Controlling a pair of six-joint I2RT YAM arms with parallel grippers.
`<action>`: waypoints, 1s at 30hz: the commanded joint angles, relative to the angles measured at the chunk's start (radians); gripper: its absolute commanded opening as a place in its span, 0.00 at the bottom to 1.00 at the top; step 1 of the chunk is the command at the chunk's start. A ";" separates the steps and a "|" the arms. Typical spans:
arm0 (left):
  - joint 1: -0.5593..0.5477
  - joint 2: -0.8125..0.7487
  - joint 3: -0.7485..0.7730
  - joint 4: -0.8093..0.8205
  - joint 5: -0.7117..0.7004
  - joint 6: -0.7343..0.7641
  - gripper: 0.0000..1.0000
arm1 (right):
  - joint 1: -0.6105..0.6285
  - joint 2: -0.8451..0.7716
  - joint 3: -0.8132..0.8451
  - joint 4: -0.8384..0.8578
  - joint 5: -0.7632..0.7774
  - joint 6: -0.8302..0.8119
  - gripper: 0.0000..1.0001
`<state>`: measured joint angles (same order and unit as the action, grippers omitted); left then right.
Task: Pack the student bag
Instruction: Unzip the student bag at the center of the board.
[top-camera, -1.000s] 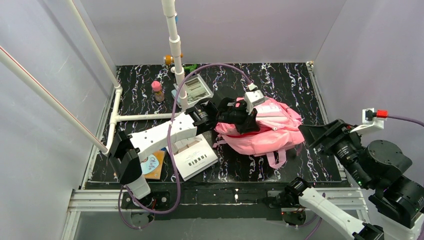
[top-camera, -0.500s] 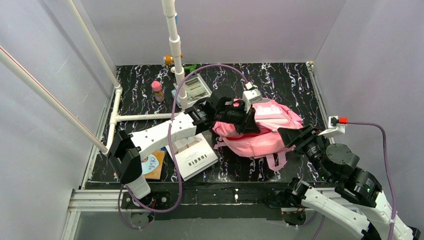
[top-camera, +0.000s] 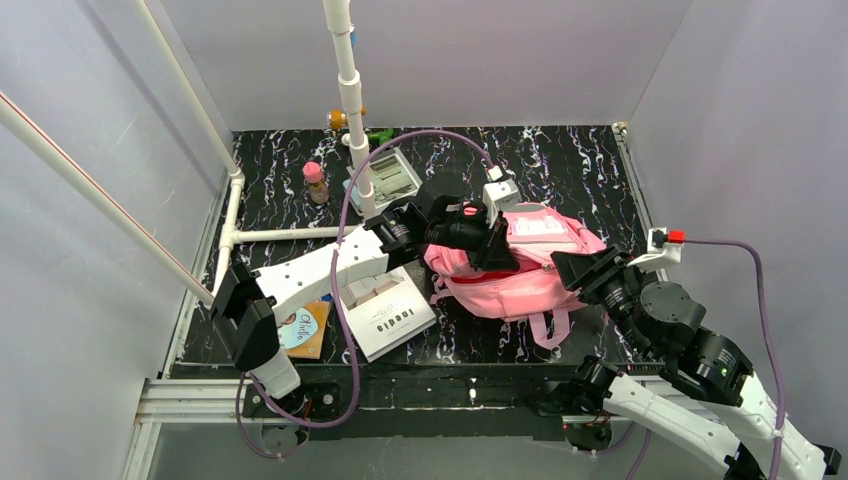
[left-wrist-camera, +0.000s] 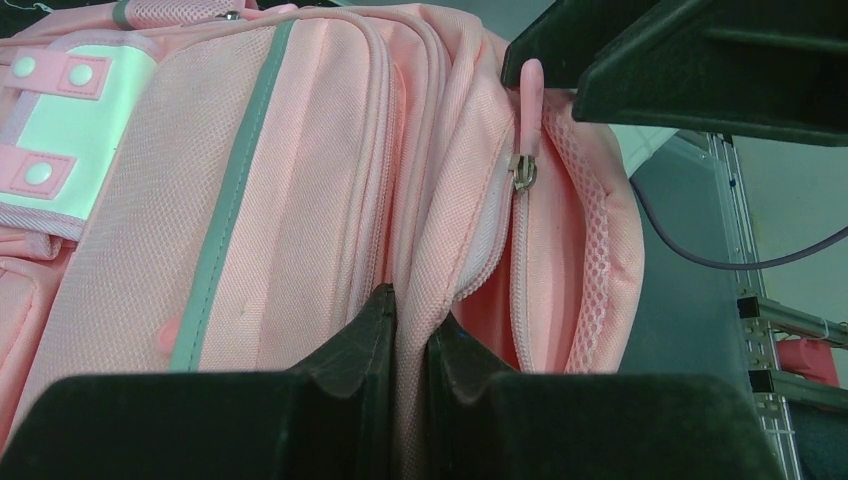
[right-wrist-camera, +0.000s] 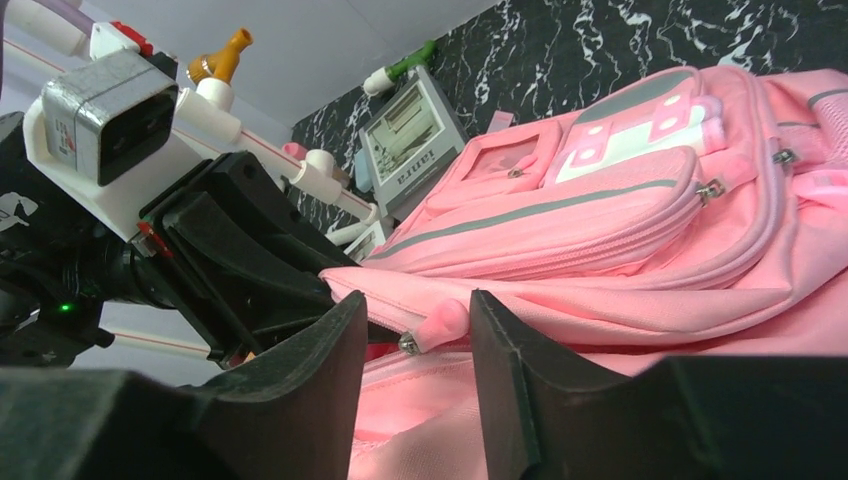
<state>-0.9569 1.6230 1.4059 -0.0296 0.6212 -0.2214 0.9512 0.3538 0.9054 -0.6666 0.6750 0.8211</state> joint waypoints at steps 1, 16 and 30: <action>-0.003 -0.087 0.028 0.093 0.063 -0.034 0.00 | 0.006 -0.002 -0.021 0.075 -0.041 0.032 0.47; -0.003 -0.083 0.040 0.094 0.073 -0.047 0.00 | 0.006 -0.005 -0.094 0.113 0.011 0.062 0.40; 0.025 -0.171 -0.009 0.098 0.075 -0.006 0.00 | 0.006 0.043 0.143 -0.193 0.342 0.047 0.01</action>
<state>-0.9482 1.6154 1.4002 -0.0212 0.6205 -0.2333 0.9565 0.4210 0.9600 -0.7624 0.8204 0.8917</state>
